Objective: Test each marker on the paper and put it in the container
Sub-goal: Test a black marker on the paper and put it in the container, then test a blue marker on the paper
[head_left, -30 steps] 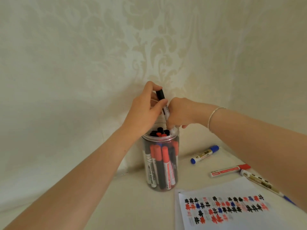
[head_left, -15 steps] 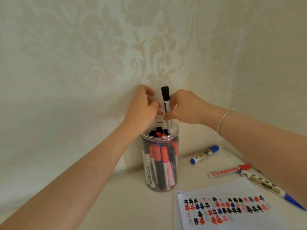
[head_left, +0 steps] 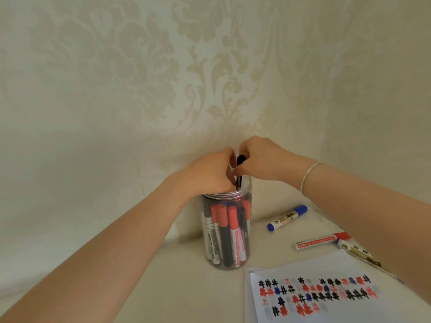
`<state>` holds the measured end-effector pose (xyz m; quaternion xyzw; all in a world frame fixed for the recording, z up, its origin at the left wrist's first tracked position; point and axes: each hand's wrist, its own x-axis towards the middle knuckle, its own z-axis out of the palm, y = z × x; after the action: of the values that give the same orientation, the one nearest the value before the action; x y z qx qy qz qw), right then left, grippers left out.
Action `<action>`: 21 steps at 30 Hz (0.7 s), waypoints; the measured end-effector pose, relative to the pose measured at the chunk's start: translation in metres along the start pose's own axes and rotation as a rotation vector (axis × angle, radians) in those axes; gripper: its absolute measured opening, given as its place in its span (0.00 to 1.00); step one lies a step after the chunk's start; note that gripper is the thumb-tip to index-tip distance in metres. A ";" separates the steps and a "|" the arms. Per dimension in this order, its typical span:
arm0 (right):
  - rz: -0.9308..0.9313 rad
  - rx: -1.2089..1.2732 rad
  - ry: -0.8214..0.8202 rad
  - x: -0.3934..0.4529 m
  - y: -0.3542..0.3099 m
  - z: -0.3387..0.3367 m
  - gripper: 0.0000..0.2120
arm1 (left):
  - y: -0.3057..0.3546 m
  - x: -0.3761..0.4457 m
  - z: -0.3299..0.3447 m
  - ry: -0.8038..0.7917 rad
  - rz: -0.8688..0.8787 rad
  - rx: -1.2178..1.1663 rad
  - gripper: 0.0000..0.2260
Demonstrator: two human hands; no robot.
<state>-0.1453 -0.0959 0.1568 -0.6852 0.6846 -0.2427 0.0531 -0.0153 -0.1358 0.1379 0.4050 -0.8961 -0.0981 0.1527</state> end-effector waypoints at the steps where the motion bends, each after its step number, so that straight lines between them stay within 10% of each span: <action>1: 0.005 -0.054 -0.042 0.000 -0.002 0.002 0.13 | 0.001 -0.001 0.000 0.004 -0.003 0.010 0.19; 16: -0.199 -0.096 0.182 -0.014 0.012 0.021 0.07 | -0.001 0.000 0.000 -0.001 -0.047 0.045 0.14; 21: -0.046 -0.107 -0.147 -0.014 0.002 0.010 0.12 | 0.001 0.000 0.001 -0.008 -0.051 0.065 0.17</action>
<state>-0.1421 -0.0854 0.1433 -0.7185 0.6751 -0.1561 0.0607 -0.0162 -0.1348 0.1372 0.4321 -0.8889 -0.0743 0.1332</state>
